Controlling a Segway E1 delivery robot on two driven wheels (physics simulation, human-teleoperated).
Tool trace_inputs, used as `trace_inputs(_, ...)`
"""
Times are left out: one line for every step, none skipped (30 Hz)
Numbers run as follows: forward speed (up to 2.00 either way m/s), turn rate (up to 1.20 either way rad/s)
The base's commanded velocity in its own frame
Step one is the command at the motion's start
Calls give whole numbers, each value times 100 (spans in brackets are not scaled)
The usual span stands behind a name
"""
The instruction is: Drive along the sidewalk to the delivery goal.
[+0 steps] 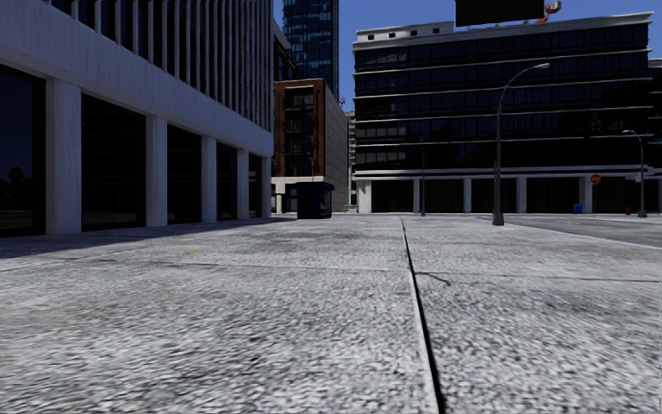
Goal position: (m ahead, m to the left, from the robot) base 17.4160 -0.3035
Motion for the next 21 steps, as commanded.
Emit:
trace_inputs(200,0)
trace_inputs(200,0)
trace_inputs(200,0)
trace_inputs(200,0)
trace_inputs(200,0)
trace_inputs(200,0)
trace_inputs(200,0)
trace_inputs(200,0)
trace_inputs(200,0)
trace_inputs(200,0)
trace_inputs(200,0)
trace_inputs(200,0)
trace_inputs(200,0)
trace_inputs(200,0)
trace_inputs(200,0)
trace_inputs(200,0)
trace_inputs(200,0)
trace_inputs(200,0)
trace_inputs(200,0)
trace_inputs(200,0)
trace_inputs(200,0)
